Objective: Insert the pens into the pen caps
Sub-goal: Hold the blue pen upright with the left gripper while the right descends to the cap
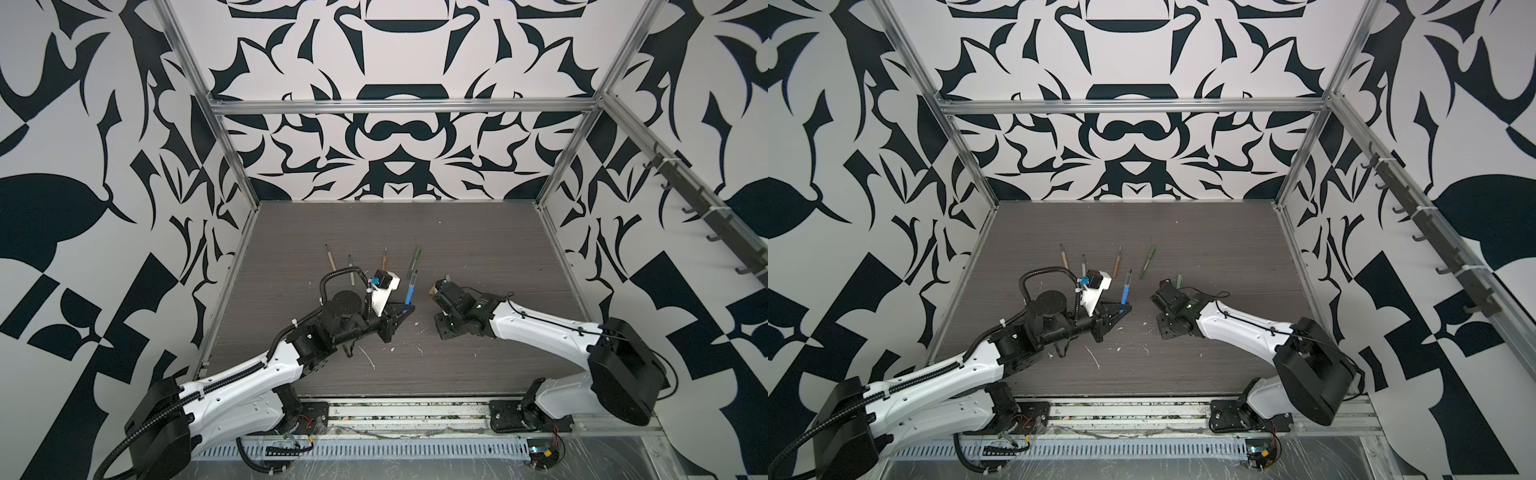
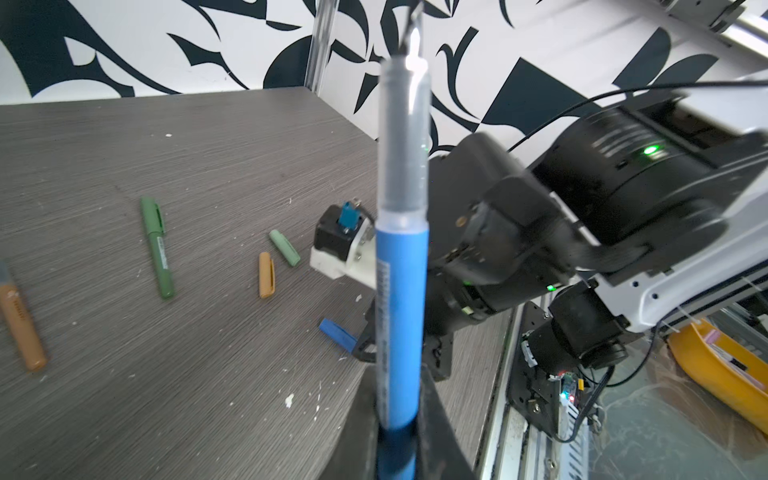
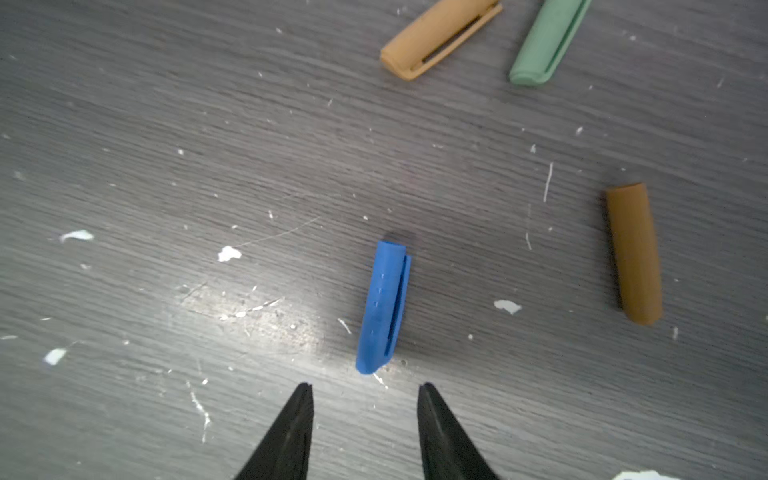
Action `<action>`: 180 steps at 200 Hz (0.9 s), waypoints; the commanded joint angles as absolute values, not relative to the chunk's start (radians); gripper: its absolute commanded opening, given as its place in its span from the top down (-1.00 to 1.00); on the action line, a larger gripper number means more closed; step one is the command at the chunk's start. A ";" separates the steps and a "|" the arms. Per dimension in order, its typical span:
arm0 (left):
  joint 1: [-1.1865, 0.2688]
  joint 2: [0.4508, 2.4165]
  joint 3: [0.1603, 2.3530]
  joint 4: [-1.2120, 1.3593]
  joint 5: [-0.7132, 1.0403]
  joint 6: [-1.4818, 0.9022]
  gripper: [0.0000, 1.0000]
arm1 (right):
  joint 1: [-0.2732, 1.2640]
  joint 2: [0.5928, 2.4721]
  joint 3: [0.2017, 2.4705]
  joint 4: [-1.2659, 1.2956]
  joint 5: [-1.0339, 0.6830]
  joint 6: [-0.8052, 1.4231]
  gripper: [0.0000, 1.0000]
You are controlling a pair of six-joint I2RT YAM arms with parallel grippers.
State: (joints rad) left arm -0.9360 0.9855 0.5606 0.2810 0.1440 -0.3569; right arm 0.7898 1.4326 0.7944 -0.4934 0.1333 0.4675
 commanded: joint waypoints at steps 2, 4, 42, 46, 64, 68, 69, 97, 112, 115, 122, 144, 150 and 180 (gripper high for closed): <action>-0.934 0.976 0.537 0.329 0.179 -0.393 0.83 | 0.792 1.453 0.815 -0.481 0.169 0.439 0.10; -0.934 0.973 0.535 0.331 0.176 -0.396 0.83 | 0.792 1.456 0.815 -0.479 0.169 0.439 0.10; -0.934 0.936 0.514 0.303 0.172 -0.403 0.84 | 0.783 1.482 0.801 -0.460 0.239 0.420 0.10; -0.934 0.932 0.513 0.300 0.171 -0.403 0.84 | 0.780 1.488 0.799 -0.458 0.238 0.419 0.10; -0.934 0.918 0.510 0.284 0.167 -0.397 0.84 | 0.770 1.512 0.799 -0.454 0.239 0.411 0.11; -0.935 0.916 0.509 0.280 0.168 -0.397 0.84 | 0.769 1.518 0.799 -0.453 0.239 0.410 0.11; -0.935 0.916 0.509 0.280 0.167 -0.396 0.84 | 0.769 1.519 0.799 -0.451 0.239 0.410 0.11; -0.934 0.910 0.507 0.271 0.164 -0.390 0.84 | 0.763 1.538 0.802 -0.444 0.233 0.412 0.13; -0.934 0.905 0.502 0.272 0.165 -0.391 0.84 | 0.755 1.535 0.801 -0.453 0.235 0.412 0.13; -0.934 0.905 0.501 0.272 0.165 -0.389 0.84 | 0.752 1.534 0.801 -0.455 0.236 0.413 0.13; -0.934 0.903 0.499 0.273 0.164 -0.389 0.84 | 0.746 1.530 0.796 -0.457 0.239 0.414 0.14; -0.934 0.902 0.493 0.278 0.161 -0.384 0.83 | 0.711 1.517 0.774 -0.458 0.227 0.414 0.14; -0.934 0.903 0.491 0.279 0.160 -0.383 0.83 | 0.697 1.514 0.768 -0.452 0.211 0.414 0.15; -0.934 0.914 0.492 0.287 0.167 -0.381 0.84 | 0.653 1.519 0.751 -0.420 0.162 0.421 0.15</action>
State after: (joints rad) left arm -0.9360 0.9184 0.5117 0.2649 0.1577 -0.3916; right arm 0.6788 1.5272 0.7650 -0.4213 0.1844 0.4164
